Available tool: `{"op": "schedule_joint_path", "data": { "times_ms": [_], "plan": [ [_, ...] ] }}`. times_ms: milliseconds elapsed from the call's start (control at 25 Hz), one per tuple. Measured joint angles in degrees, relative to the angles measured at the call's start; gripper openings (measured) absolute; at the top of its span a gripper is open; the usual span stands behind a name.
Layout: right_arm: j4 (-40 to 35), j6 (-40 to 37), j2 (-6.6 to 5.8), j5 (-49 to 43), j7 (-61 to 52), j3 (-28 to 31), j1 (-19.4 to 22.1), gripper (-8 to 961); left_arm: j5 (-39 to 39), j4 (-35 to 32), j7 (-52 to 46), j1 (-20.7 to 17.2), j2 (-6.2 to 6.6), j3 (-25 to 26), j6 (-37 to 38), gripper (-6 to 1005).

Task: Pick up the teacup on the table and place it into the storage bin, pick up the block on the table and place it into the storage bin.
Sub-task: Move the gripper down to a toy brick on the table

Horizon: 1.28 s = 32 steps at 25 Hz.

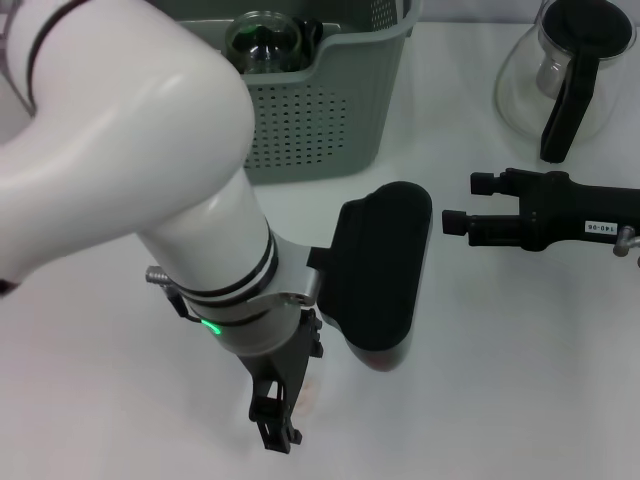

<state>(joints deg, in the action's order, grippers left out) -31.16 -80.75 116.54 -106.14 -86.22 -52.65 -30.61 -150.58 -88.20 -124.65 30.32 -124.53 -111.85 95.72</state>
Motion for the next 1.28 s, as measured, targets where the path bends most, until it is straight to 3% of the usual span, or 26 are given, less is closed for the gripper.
{"op": "schedule_joint_path", "data": {
  "times_ms": [400,640,1280],
  "plan": [
    [-0.1,0.07,0.0,0.06,0.03,0.0,0.02,904,0.01,2.97,0.09,0.74,-0.09,-2.23,-2.01,798],
    [-0.1,0.07,0.0,0.07,0.06,0.0,0.02,903,-0.22,4.37,0.24,1.47,-0.01,-2.2,-3.46,601],
    [-0.09,0.16,0.0,-0.11,0.18,0.8,0.29,902,-0.16,7.05,0.23,2.78,-0.09,-2.71,-4.56,608]
  ]
}}
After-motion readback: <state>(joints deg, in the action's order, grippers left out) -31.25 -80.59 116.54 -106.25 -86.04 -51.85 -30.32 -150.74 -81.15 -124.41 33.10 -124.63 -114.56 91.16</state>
